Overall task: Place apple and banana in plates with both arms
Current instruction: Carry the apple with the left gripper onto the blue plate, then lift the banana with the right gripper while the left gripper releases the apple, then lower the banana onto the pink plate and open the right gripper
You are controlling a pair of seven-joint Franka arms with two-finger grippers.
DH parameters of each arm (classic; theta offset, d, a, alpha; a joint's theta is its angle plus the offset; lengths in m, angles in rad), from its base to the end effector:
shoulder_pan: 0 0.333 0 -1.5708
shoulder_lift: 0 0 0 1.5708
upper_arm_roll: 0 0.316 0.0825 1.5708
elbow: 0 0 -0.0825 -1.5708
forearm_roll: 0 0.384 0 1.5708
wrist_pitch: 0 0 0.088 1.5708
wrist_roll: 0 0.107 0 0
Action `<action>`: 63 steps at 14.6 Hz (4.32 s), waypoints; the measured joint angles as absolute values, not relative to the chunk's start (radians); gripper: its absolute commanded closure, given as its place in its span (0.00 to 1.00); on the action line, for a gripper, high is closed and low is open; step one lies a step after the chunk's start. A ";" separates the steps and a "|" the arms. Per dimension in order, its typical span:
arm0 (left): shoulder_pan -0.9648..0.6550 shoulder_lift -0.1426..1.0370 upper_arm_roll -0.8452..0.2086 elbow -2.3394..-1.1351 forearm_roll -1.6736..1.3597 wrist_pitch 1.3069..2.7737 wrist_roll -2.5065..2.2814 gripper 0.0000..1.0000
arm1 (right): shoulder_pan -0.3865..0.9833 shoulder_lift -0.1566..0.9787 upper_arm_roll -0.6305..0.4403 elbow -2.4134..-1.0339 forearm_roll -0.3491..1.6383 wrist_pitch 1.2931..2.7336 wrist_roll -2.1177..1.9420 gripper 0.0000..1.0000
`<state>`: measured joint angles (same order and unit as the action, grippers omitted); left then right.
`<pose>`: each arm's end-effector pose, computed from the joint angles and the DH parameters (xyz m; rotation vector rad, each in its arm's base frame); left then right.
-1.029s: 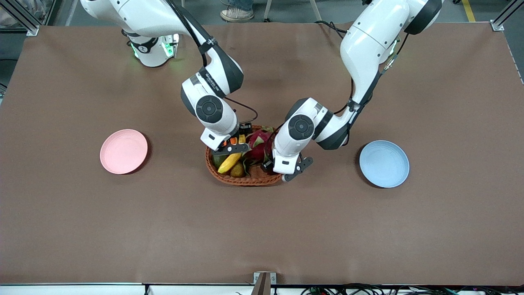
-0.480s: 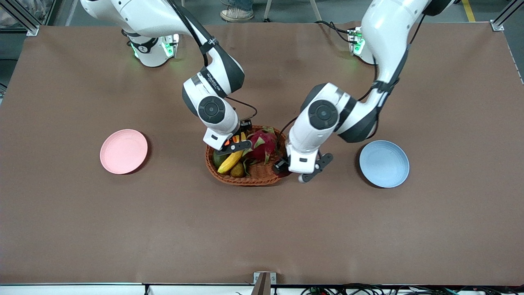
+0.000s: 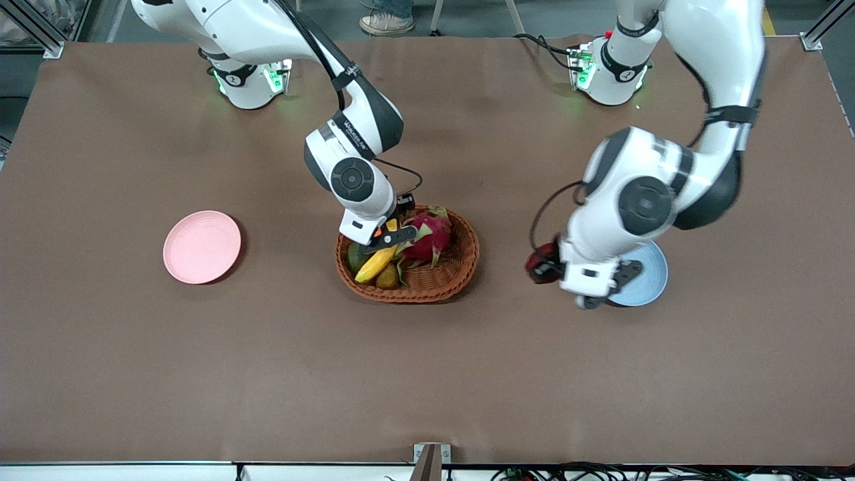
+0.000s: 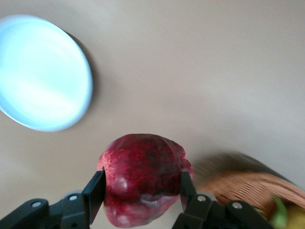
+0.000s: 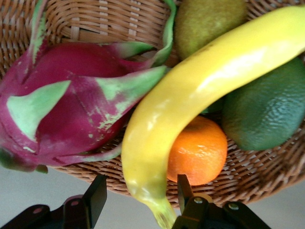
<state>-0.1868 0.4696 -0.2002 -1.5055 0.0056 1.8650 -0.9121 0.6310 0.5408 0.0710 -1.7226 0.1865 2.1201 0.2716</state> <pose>0.6345 -0.2369 0.3914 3.0142 0.8339 -0.2072 0.4966 0.4257 0.2629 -2.9869 -0.4726 0.3260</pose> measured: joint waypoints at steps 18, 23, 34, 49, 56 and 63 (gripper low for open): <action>-0.020 0.621 -0.205 -1.679 0.388 1.867 -0.835 0.46 | 0.635 0.547 0.068 -1.720 0.137 2.128 0.200 0.65; -0.028 0.619 -0.207 -1.670 0.396 1.867 -0.836 0.00 | 0.634 0.551 0.064 -1.713 0.132 2.130 0.173 0.78; -0.025 0.452 -0.294 -1.549 0.396 1.798 -0.830 0.00 | 0.274 0.427 0.019 -1.599 0.111 1.754 0.081 0.89; 0.089 0.035 -0.291 -1.513 0.063 1.573 -0.290 0.00 | -0.047 0.119 0.021 -2.216 -0.060 2.076 -0.392 0.88; -0.029 -0.106 -0.114 -1.597 -0.012 1.467 -0.177 0.00 | -0.117 0.122 0.028 -2.367 -0.061 2.298 -0.482 0.80; -0.034 -0.128 -0.115 -1.627 -0.008 1.470 -0.177 0.00 | -0.117 0.189 0.031 -2.378 -0.061 2.406 -0.482 0.00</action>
<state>-0.0337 -0.1284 -0.1155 -1.6267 -0.0075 1.4696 -0.1771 -0.1171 0.1889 0.0315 -2.3776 -0.0605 2.4058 -0.4816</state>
